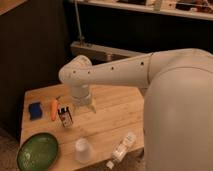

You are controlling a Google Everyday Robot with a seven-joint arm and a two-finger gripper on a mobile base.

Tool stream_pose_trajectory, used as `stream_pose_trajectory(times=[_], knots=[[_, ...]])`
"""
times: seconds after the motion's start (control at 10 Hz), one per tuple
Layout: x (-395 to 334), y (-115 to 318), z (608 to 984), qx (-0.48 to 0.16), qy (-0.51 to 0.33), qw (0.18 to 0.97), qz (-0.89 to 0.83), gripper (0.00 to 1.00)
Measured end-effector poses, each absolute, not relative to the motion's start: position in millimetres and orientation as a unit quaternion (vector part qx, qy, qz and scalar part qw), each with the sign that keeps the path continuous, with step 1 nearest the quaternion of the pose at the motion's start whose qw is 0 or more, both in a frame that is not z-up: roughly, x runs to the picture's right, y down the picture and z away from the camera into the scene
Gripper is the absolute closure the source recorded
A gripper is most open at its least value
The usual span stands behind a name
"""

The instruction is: Place the pepper on the white sponge

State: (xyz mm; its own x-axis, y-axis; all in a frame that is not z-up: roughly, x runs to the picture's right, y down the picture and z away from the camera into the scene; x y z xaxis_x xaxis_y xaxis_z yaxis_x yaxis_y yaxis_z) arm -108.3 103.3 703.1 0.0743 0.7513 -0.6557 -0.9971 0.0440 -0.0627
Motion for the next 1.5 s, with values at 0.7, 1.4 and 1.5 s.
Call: stream_pose_trajectory(times=[0.7, 1.4, 1.5], knots=[[-108, 103, 703, -0.264, 0.233, 0.684, 0.639, 0.35], [-108, 98, 702, -0.262, 0.222, 0.682, 0.645, 0.35], [-108, 86, 702, -0.257, 0.205, 0.683, 0.652, 0.35]])
